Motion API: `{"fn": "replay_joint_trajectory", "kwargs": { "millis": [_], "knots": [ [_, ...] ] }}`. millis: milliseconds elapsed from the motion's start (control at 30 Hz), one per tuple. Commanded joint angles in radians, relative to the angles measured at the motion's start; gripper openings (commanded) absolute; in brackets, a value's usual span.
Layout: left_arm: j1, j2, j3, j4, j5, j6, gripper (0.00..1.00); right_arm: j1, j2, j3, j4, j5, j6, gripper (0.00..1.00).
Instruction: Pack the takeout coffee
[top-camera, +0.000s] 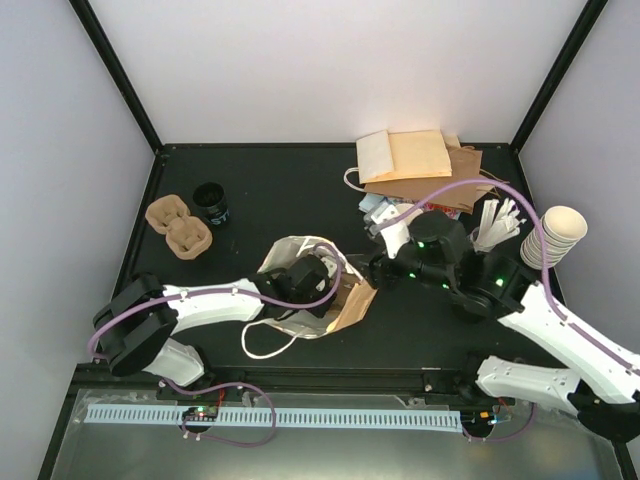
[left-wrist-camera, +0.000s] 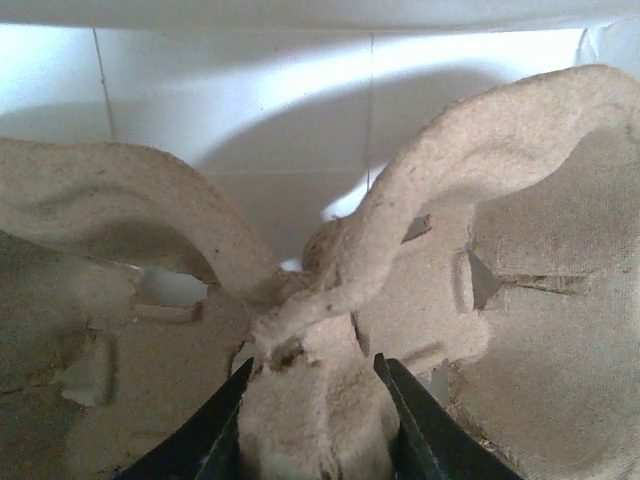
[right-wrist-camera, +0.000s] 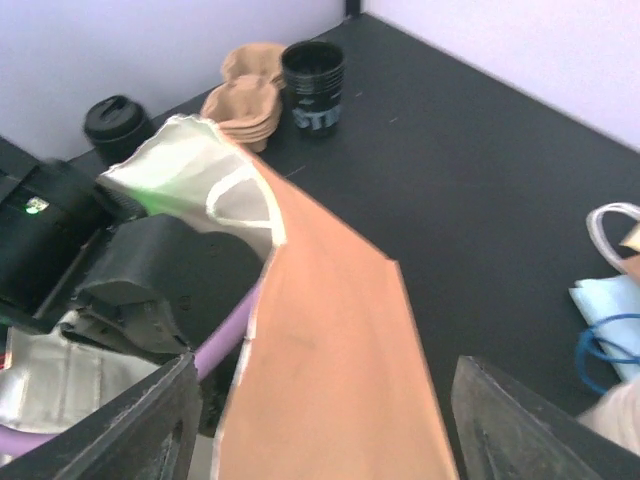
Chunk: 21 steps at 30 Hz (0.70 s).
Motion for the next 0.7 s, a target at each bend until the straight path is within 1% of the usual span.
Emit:
{"fn": "replay_joint_trajectory", "kwargs": {
  "millis": [0,67,100,167,233,300,400,500,667],
  "knots": [
    [0.0,0.019,0.043,-0.046,0.022,-0.004,0.29,-0.04,-0.075,0.015,-0.077,0.151,0.1,0.73],
    [0.002,0.017,0.051,-0.058,0.027,-0.006,0.29,-0.068,-0.114,-0.029,-0.094,0.214,0.172,0.76],
    [0.003,0.017,0.054,-0.061,0.033,-0.007,0.29,-0.085,-0.132,-0.056,-0.1,0.236,0.196,0.76],
    [0.008,0.024,0.07,-0.084,0.05,-0.007,0.29,-0.135,-0.152,-0.118,-0.104,0.229,0.246,0.76],
    [0.013,0.04,0.109,-0.149,0.059,-0.006,0.29,-0.199,-0.151,-0.17,-0.109,0.192,0.302,0.74],
    [0.018,0.049,0.15,-0.221,0.058,-0.007,0.29,-0.245,-0.148,-0.226,-0.087,0.116,0.32,0.73],
    [0.028,0.058,0.204,-0.324,0.068,-0.014,0.29,-0.266,-0.156,-0.316,-0.01,0.06,0.355,0.73],
    [0.035,0.083,0.281,-0.44,0.069,-0.016,0.29,-0.289,-0.133,-0.373,0.03,0.038,0.392,0.71],
    [0.048,0.18,0.44,-0.63,0.051,-0.001,0.3,-0.297,-0.104,-0.468,0.101,-0.019,0.412,0.7]
  ]
}}
